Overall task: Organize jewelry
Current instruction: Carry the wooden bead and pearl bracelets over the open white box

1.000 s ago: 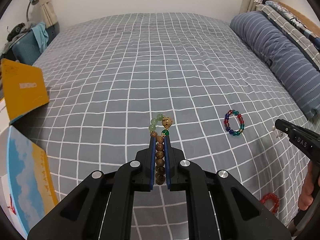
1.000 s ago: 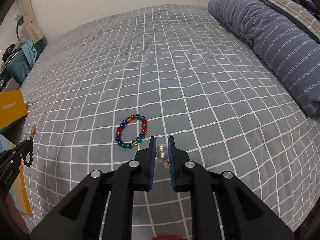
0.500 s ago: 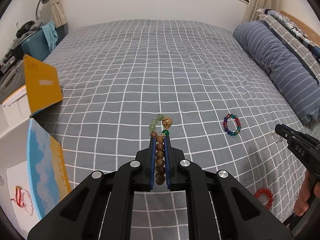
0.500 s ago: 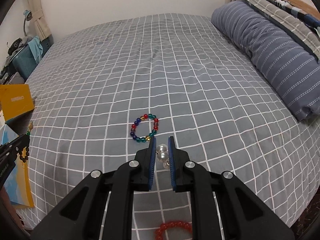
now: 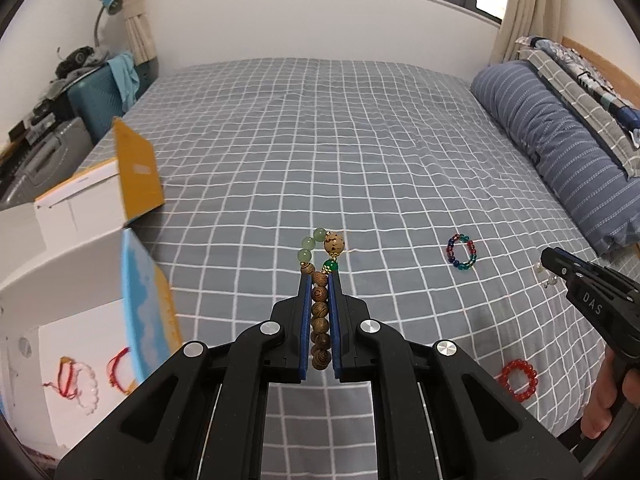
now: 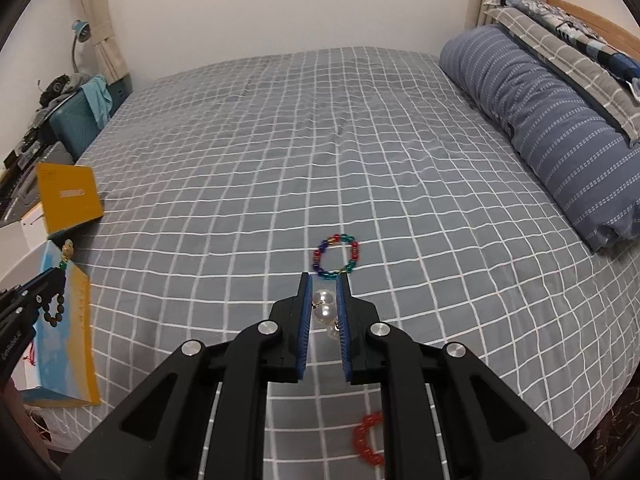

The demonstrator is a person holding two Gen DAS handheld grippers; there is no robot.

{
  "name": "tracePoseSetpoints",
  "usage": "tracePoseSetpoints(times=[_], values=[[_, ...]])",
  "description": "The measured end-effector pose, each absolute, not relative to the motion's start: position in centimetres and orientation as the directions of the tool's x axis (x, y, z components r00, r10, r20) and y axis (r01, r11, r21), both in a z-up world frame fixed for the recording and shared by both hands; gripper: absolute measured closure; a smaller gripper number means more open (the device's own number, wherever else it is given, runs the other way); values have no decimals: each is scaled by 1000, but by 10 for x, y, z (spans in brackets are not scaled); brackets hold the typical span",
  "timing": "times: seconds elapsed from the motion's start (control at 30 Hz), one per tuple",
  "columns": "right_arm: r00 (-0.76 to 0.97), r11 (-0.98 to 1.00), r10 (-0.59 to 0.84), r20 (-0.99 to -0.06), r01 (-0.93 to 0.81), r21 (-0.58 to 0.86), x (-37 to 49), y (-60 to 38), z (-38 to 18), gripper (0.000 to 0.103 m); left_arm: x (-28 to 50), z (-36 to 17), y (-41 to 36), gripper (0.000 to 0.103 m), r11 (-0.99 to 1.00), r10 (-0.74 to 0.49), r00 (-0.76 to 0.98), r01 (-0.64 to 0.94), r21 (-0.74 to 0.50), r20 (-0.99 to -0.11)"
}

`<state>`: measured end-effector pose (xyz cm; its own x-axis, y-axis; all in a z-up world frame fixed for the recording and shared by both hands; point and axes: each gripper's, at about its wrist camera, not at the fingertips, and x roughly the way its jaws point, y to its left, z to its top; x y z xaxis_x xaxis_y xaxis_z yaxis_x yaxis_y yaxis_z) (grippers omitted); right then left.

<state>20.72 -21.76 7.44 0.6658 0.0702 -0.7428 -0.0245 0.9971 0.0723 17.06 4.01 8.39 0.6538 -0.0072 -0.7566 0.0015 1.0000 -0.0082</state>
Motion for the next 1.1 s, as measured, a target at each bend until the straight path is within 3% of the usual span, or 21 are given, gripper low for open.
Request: tracePoseSetpoints(times=[0.5,1.1], values=[[665,980,175,-726,-187,65,180,-111,91,91,120,103,115,95,994,60,665,-111,-19,-745],[638,902,324,-699,-431,25,137,74,106,91,49,110,266,95,941,217,647,-339,-20,-731]])
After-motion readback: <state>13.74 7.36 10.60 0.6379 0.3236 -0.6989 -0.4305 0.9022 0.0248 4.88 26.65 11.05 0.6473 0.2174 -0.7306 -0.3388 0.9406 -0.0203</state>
